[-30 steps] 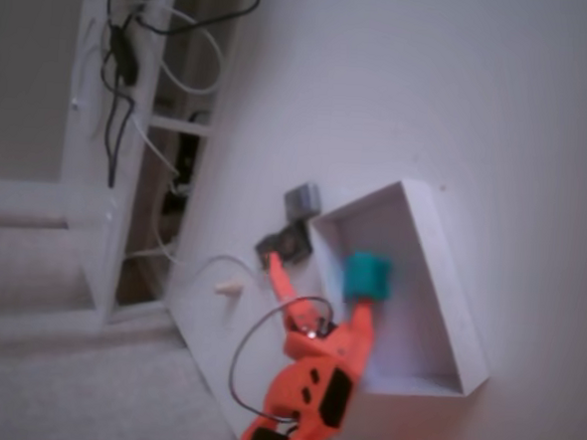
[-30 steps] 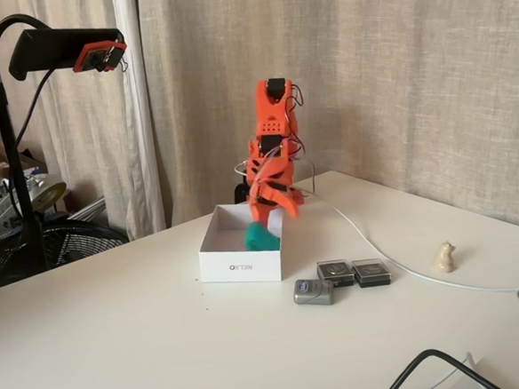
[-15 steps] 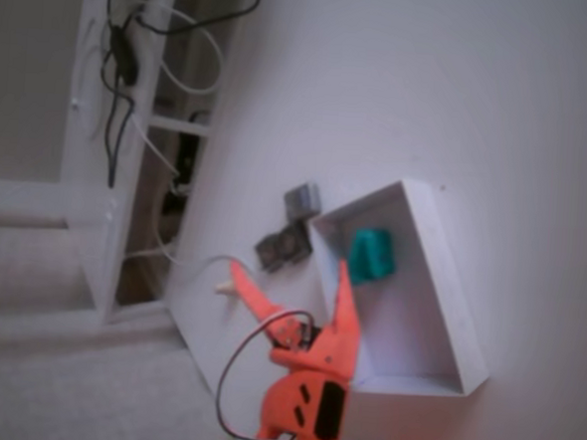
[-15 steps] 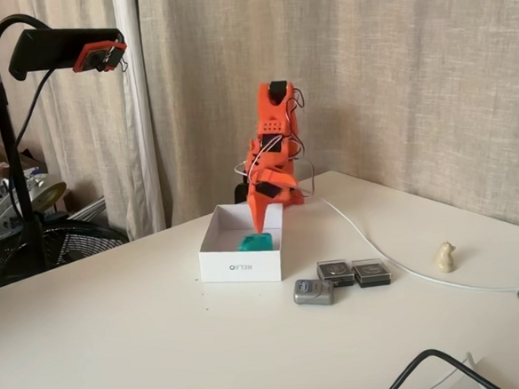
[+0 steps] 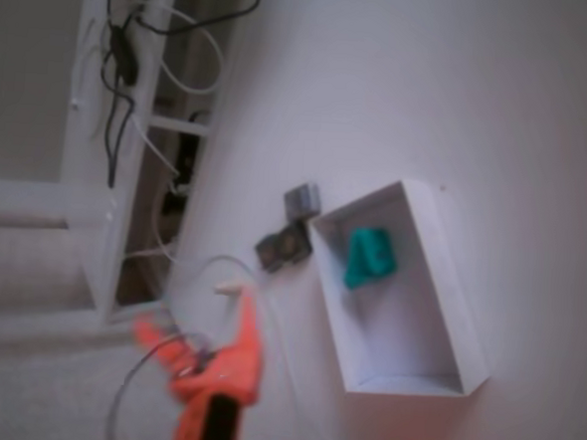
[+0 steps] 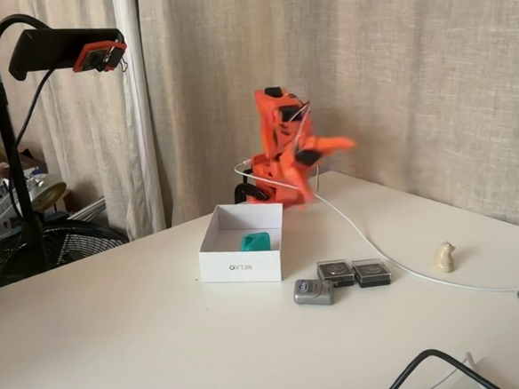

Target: Grasp the green cube and put it in the bin.

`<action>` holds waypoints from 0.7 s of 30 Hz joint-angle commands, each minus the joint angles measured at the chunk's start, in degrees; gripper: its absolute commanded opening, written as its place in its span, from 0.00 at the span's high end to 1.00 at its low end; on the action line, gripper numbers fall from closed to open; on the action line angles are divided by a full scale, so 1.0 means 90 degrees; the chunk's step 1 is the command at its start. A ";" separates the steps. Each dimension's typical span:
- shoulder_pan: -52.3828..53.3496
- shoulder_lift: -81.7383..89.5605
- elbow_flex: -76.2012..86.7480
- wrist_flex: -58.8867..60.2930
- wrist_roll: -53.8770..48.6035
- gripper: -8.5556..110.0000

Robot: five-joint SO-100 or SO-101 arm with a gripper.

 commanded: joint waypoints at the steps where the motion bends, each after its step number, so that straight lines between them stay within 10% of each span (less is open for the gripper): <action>1: -0.1201 0.1006 -0.0313 0.0527 0.0029 0.42; 21: -0.3281 0.4707 0.1582 0.2783 0.2451 0.42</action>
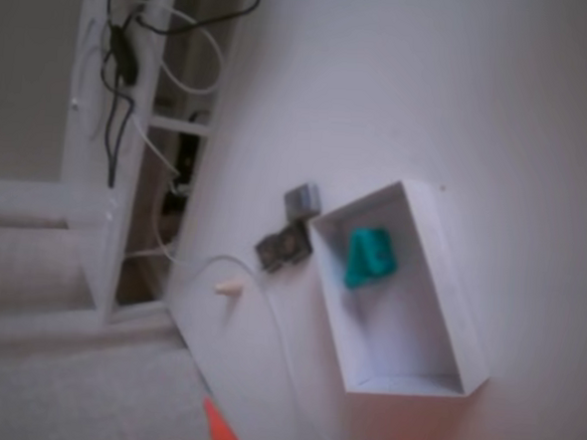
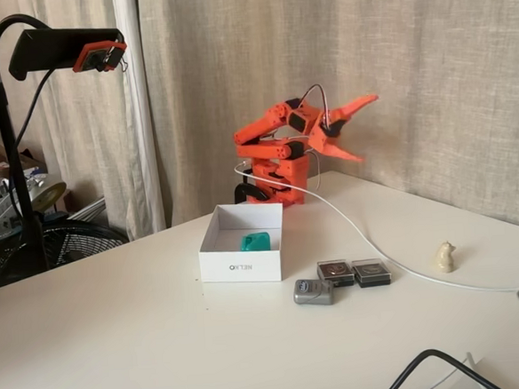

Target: Grasp the green cube and put it in the bin.

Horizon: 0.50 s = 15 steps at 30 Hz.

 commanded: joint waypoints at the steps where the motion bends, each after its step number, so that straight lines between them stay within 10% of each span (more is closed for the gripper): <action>1: -0.0039 0.0059 0.0264 0.0215 0.0215 0.42; 15: -0.0225 0.0068 0.0732 0.2031 0.0312 0.43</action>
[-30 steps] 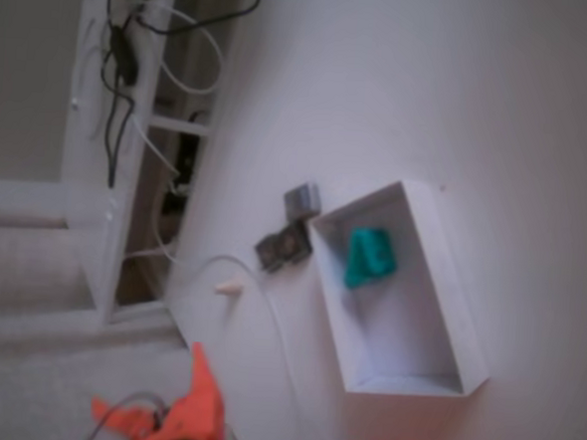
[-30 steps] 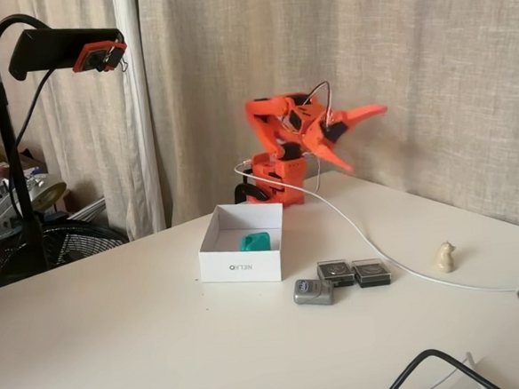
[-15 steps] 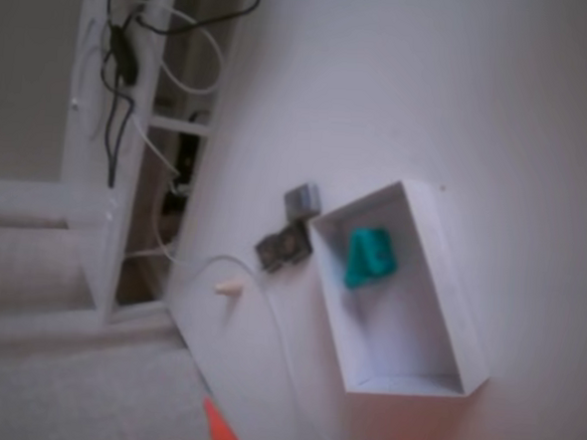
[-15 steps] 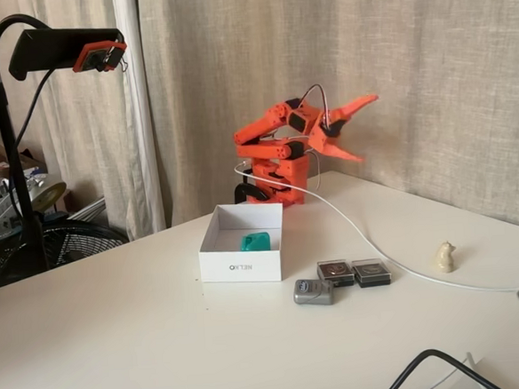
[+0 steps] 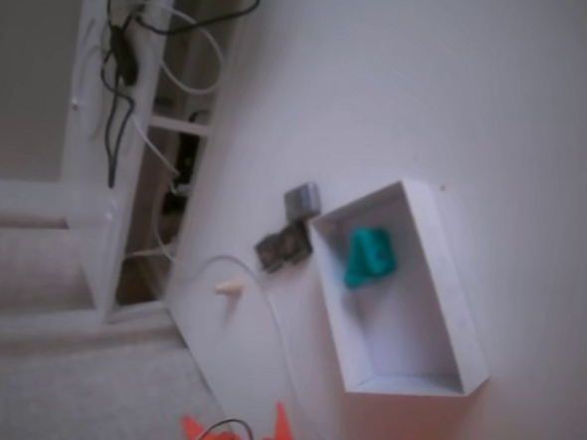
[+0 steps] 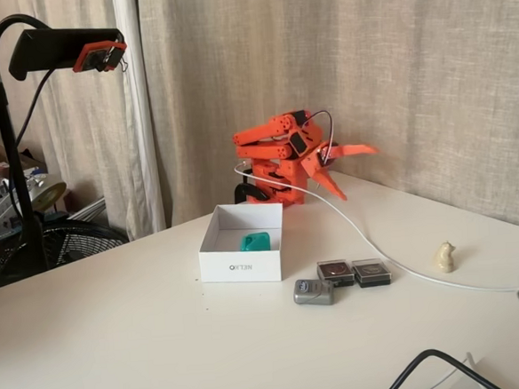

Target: Grasp the green cube and put it in the bin.

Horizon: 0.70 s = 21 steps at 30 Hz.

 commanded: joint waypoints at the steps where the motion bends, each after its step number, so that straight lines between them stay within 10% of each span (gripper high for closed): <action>1: -0.0039 0.0059 -0.0137 0.0342 -0.0020 0.43; 6: -0.0029 0.0059 -0.0137 0.0342 -0.0039 0.58; 9: -0.0039 0.0059 -0.0137 0.0342 -0.0049 1.00; 21: -0.0029 0.0059 -0.0137 0.0342 -0.0049 0.99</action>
